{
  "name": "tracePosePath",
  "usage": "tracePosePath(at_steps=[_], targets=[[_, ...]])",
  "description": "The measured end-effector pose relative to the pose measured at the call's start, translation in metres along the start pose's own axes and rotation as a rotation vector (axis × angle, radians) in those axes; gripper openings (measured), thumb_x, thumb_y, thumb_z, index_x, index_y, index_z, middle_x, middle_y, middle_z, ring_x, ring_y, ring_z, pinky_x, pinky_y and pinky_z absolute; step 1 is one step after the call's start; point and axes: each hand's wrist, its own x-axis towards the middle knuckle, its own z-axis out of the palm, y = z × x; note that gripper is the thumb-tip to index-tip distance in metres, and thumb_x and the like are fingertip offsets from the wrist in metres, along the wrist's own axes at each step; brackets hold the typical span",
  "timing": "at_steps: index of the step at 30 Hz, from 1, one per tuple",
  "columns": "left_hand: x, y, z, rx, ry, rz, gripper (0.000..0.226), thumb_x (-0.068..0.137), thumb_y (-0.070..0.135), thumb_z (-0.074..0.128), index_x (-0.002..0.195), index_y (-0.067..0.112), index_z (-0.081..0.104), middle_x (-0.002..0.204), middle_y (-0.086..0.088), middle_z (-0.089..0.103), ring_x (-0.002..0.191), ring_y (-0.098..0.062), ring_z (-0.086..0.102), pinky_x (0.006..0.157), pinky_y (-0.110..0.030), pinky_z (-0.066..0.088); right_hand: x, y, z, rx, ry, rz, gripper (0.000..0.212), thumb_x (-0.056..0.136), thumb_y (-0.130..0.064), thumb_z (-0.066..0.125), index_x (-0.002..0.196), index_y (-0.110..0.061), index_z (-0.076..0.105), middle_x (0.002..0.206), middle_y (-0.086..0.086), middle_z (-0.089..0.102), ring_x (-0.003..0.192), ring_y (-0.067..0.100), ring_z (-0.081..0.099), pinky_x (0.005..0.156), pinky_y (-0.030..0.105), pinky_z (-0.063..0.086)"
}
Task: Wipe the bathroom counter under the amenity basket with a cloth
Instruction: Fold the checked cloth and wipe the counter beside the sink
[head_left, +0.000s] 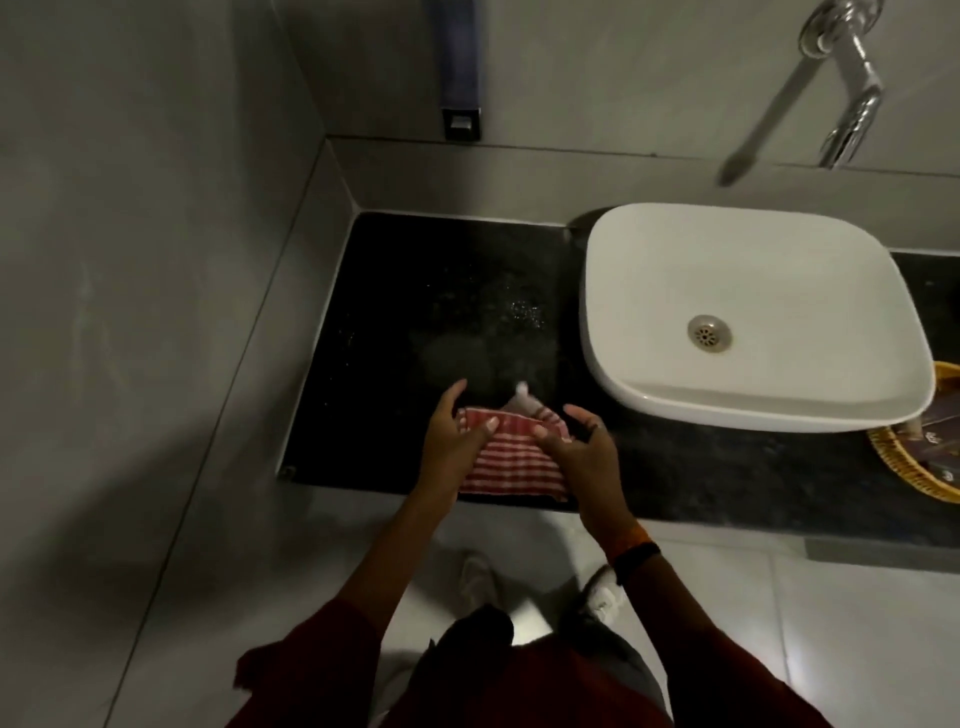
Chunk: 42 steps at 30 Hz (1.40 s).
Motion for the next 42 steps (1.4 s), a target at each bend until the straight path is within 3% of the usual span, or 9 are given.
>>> tracePosePath(at_steps=[5, 12, 16, 20, 23, 27, 33, 37, 42], targets=[[0.003, -0.018, -0.003, -0.012, 0.002, 0.158, 0.071, 0.082, 0.001, 0.074, 0.144, 0.025, 0.046, 0.129, 0.002, 0.057, 0.113, -0.015, 0.063, 0.095, -0.036, 0.057, 0.001, 0.003, -0.002, -0.065, 0.021, -0.083, 0.065, 0.083, -0.007, 0.08, 0.137, -0.02, 0.047, 0.104, -0.001, 0.072, 0.094, 0.014, 0.073, 0.079, 0.027, 0.062], [0.019, -0.043, -0.006, -0.027, -0.043, 0.21, 0.061, 0.078, -0.004, 0.078, 0.118, 0.035, 0.055, 0.103, 0.011, 0.068, 0.09, 0.011, 0.068, 0.075, -0.011, 0.056, 0.005, -0.002, -0.013, 0.037, 0.094, -0.1, 0.027, 0.09, 0.001, 0.068, 0.108, -0.018, 0.067, 0.099, 0.003, 0.074, 0.093, 0.019, 0.072, 0.078, 0.026, 0.061], [0.054, -0.033, 0.002, 0.156, -0.065, 0.209, 0.062, 0.081, 0.009, 0.08, 0.136, 0.022, 0.054, 0.106, -0.004, 0.071, 0.096, -0.011, 0.069, 0.088, -0.027, 0.057, 0.03, -0.011, -0.003, -0.244, 0.26, -0.12, 0.024, 0.096, -0.019, 0.067, 0.118, -0.011, 0.064, 0.102, 0.002, 0.071, 0.1, 0.024, 0.069, 0.091, 0.026, 0.055], [0.089, -0.048, -0.001, 0.65, 0.117, 0.276, 0.047, 0.096, 0.026, 0.063, 0.14, 0.014, 0.052, 0.134, -0.015, 0.059, 0.128, -0.032, 0.051, 0.107, -0.045, 0.043, 0.042, 0.005, 0.023, -0.694, 0.435, -0.011, 0.039, 0.094, -0.022, 0.061, 0.13, -0.008, 0.057, 0.125, 0.021, 0.062, 0.121, 0.041, 0.053, 0.102, 0.049, 0.042], [0.107, -0.072, -0.012, 0.93, 0.223, 0.446, 0.051, 0.1, 0.033, 0.053, 0.144, 0.009, 0.049, 0.149, -0.018, 0.05, 0.144, -0.035, 0.04, 0.119, -0.053, 0.03, 0.036, 0.026, 0.068, -0.695, 0.483, 0.011, 0.067, 0.092, -0.028, 0.063, 0.15, -0.006, 0.038, 0.153, 0.023, 0.04, 0.144, 0.041, 0.034, 0.12, 0.052, 0.028], [0.121, -0.095, -0.021, 1.194, 0.114, 0.495, 0.068, 0.103, 0.048, 0.035, 0.158, 0.009, 0.023, 0.167, -0.013, 0.02, 0.156, -0.03, 0.016, 0.126, -0.054, 0.016, 0.054, 0.038, 0.118, -0.618, 0.514, 0.065, 0.087, 0.101, -0.046, 0.05, 0.16, -0.002, 0.004, 0.169, 0.021, 0.001, 0.158, 0.036, 0.001, 0.129, 0.054, 0.001], [0.128, -0.105, -0.022, 1.224, 0.074, 0.472, 0.072, 0.103, 0.053, 0.024, 0.159, 0.011, 0.013, 0.169, -0.011, 0.009, 0.157, -0.028, 0.007, 0.126, -0.054, 0.015, 0.1, 0.039, 0.141, -0.751, 0.65, 0.062, 0.087, 0.098, -0.05, 0.047, 0.159, 0.003, 0.012, 0.168, 0.023, 0.008, 0.157, 0.038, 0.007, 0.129, 0.052, 0.004], [0.129, -0.105, -0.022, 1.225, 0.064, 0.46, 0.073, 0.102, 0.054, 0.023, 0.16, 0.012, 0.009, 0.17, -0.011, 0.006, 0.158, -0.027, 0.003, 0.127, -0.053, 0.012, 0.141, 0.034, 0.129, -0.891, 0.506, -0.112, 0.093, 0.091, -0.054, 0.04, 0.159, 0.003, 0.012, 0.167, 0.024, 0.01, 0.156, 0.038, 0.009, 0.127, 0.047, -0.008], [0.129, -0.106, -0.021, 1.198, 0.072, 0.465, 0.072, 0.102, 0.053, 0.025, 0.16, 0.011, 0.011, 0.17, -0.01, 0.007, 0.158, -0.027, 0.001, 0.127, -0.053, 0.011, 0.194, 0.013, 0.12, -1.091, 0.253, -0.288, 0.098, 0.088, -0.06, 0.033, 0.159, 0.002, 0.006, 0.168, 0.025, 0.004, 0.157, 0.039, 0.003, 0.128, 0.055, 0.003]])
